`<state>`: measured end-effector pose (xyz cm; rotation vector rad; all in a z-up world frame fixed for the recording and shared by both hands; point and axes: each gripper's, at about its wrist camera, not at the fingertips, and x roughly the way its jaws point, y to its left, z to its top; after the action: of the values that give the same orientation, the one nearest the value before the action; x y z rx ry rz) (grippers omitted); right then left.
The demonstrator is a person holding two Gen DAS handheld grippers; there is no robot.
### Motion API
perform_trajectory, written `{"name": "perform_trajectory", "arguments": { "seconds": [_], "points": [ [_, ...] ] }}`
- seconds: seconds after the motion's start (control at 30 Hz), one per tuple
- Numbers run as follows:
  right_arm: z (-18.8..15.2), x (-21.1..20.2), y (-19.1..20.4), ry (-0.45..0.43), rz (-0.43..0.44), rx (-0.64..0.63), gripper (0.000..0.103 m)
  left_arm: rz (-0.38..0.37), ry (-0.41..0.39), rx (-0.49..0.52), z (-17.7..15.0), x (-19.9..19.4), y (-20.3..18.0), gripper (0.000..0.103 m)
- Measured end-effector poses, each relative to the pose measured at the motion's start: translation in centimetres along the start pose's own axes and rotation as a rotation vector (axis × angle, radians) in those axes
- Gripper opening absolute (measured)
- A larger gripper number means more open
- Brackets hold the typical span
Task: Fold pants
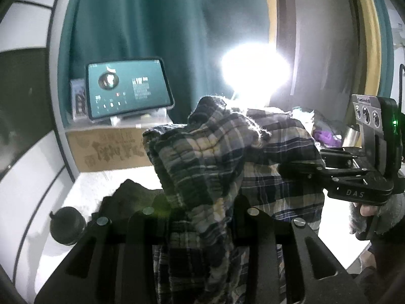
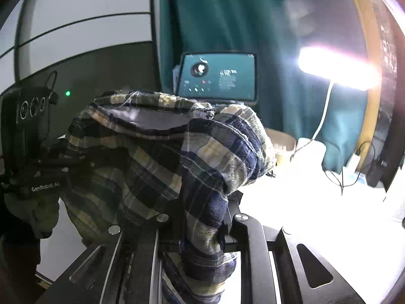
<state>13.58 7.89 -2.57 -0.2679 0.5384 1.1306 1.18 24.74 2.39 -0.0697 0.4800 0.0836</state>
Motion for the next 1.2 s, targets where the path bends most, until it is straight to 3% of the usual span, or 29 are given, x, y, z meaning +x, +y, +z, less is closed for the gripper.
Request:
{"name": "perform_trajectory", "arguments": {
  "seconds": [0.43,1.07,1.2],
  "points": [
    [-2.3,4.8,-3.8,0.101,0.023,0.110,0.018,0.002,0.143,-0.029,-0.8,7.6,0.6,0.032],
    [-5.3,12.2,-9.3,0.234,0.056,0.244,0.018,0.031,0.313,-0.051,-2.2,14.9,1.0,0.032],
    [-6.2,13.7,-10.6,0.272,0.054,0.301,0.026,0.044,0.342,-0.039,-2.6,15.8,1.1,0.032]
  ]
}}
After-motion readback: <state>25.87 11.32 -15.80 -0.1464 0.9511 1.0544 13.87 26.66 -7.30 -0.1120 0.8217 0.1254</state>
